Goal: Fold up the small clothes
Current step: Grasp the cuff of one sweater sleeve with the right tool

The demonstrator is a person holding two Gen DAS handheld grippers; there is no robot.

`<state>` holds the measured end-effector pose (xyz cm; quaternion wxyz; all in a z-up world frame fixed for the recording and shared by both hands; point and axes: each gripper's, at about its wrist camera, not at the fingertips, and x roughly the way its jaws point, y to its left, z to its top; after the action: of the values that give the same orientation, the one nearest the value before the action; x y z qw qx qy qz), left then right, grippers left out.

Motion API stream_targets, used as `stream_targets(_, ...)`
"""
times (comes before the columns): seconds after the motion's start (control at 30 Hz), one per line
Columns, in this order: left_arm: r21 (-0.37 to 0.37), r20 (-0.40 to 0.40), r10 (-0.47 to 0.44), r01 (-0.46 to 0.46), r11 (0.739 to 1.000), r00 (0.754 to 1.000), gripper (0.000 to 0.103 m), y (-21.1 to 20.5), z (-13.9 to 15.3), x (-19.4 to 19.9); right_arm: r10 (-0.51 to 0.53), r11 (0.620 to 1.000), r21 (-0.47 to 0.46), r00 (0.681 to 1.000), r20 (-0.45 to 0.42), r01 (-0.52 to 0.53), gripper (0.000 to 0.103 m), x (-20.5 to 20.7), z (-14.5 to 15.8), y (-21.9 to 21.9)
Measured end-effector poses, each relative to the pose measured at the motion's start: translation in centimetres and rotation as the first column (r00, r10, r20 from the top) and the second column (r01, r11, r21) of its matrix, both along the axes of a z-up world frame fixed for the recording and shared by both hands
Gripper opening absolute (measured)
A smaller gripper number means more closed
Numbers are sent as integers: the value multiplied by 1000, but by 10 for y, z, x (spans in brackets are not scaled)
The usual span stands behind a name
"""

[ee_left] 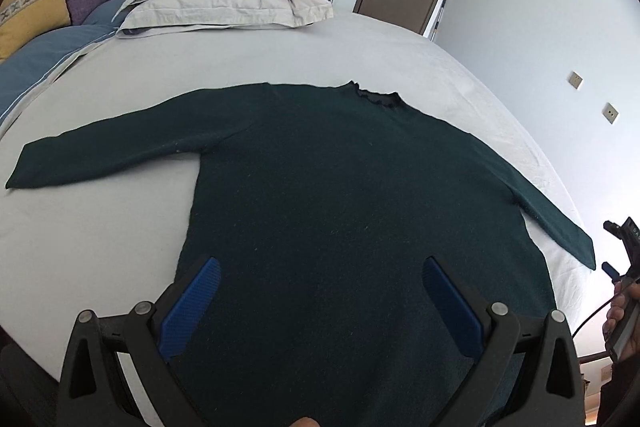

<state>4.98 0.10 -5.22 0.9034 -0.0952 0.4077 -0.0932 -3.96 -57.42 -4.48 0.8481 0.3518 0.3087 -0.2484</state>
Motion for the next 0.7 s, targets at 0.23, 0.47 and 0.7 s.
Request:
stream_targets(0.23, 37, -64, -14, 16, 999, 998, 103, -22, -7, 26, -199, 956, 220, 980, 7, 193, 58, -29, -75, -124)
stream_targets(0.47, -38, -73, -34, 31, 999, 997, 103, -26, -17, 44, -175, 963, 215, 983, 52, 160, 30, 2, -86, -158)
stream_targets(0.7, -158, -101, -77, 60, 986, 992, 98, -23, -24, 59, -97, 991, 101, 994, 46, 92, 7, 56, -57, -148)
